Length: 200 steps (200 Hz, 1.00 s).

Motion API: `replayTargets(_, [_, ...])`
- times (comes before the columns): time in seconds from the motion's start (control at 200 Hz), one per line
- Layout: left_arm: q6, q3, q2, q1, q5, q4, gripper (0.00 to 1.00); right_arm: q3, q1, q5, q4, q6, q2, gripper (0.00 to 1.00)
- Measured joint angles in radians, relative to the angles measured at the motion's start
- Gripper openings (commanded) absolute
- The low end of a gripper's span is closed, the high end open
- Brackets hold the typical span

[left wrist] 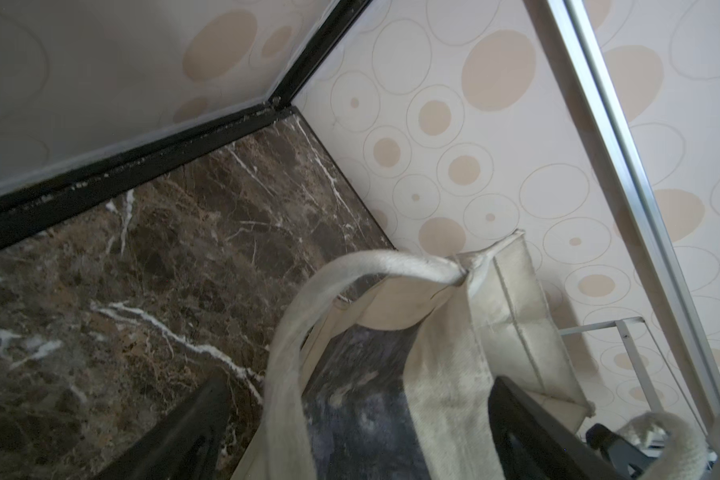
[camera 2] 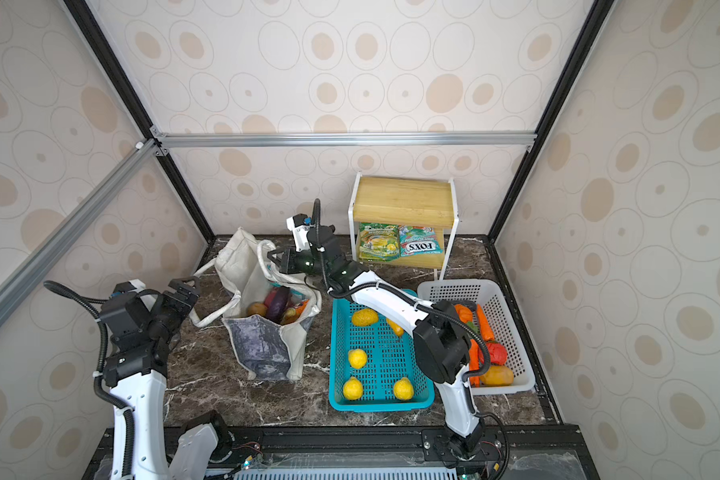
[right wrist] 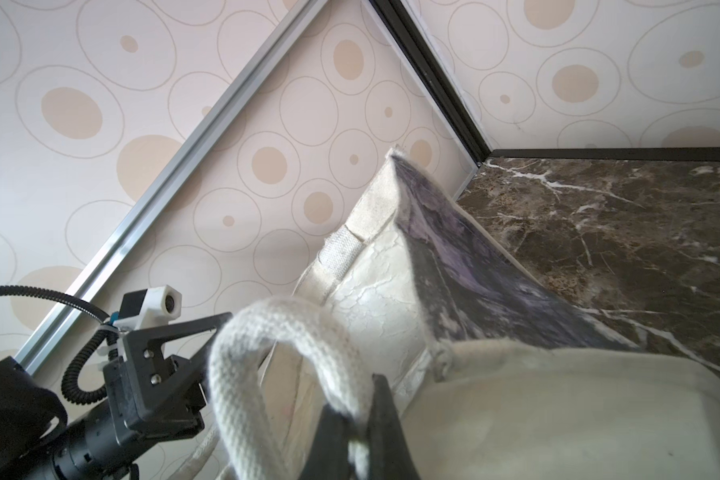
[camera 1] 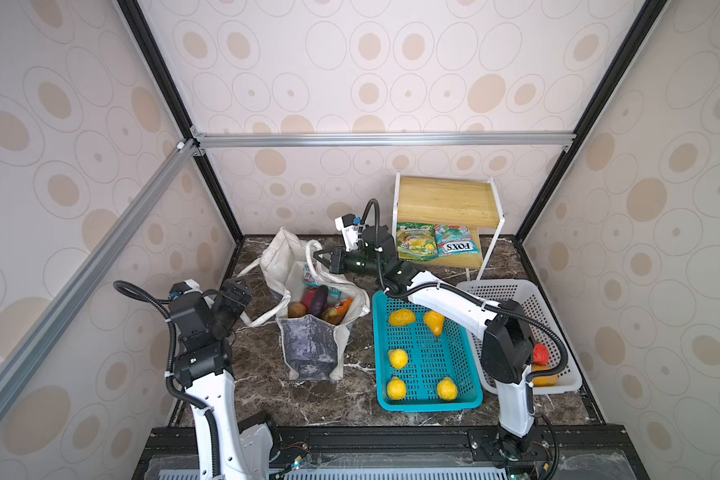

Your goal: Place the food into the grocery bag and tie it

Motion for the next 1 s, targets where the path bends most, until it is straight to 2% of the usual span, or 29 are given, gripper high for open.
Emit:
replayTargets(0.075, [-0.037,-0.051,-0.022,0.0,0.04,0.06,0.93,0.0,0.0,0.004,-0.009,-0.01,-0.004,0.0])
replayTargets(0.155, [-0.123,-0.138,-0.035,0.0,0.101,0.186,0.74,0.0,0.001,0.006,-0.015,-0.015,-0.006,0.0])
replayTargets(0.31, [-0.199,-0.188,-0.017,-0.022,0.143,0.28,0.18,0.001,0.005,0.012,-0.031,-0.019,-0.006,0.0])
replayTargets(0.375, [-0.192,-0.146,-0.007,-0.05,0.138,0.281,0.0,0.005,0.008,0.02,-0.049,-0.031,-0.006,0.0])
replayTargets(0.475, [-0.157,-0.022,0.03,-0.126,0.112,0.276,0.0,0.018,0.018,0.023,-0.074,-0.045,-0.006,0.0])
replayTargets(0.715, [0.031,0.37,0.222,-0.4,0.003,0.156,0.0,0.082,0.053,-0.002,-0.114,-0.087,0.002,0.0])
replayTargets(0.85, [0.148,0.582,0.373,-0.596,-0.101,0.007,0.0,0.167,0.068,-0.015,-0.127,-0.091,0.04,0.0])
replayTargets(0.935, [0.215,0.693,0.46,-0.731,-0.218,-0.086,0.0,0.213,0.07,-0.011,-0.108,-0.068,0.078,0.0])
replayTargets(1.0, [0.245,0.728,0.497,-0.78,-0.28,-0.135,0.0,0.262,0.056,-0.012,-0.087,-0.042,0.114,0.0])
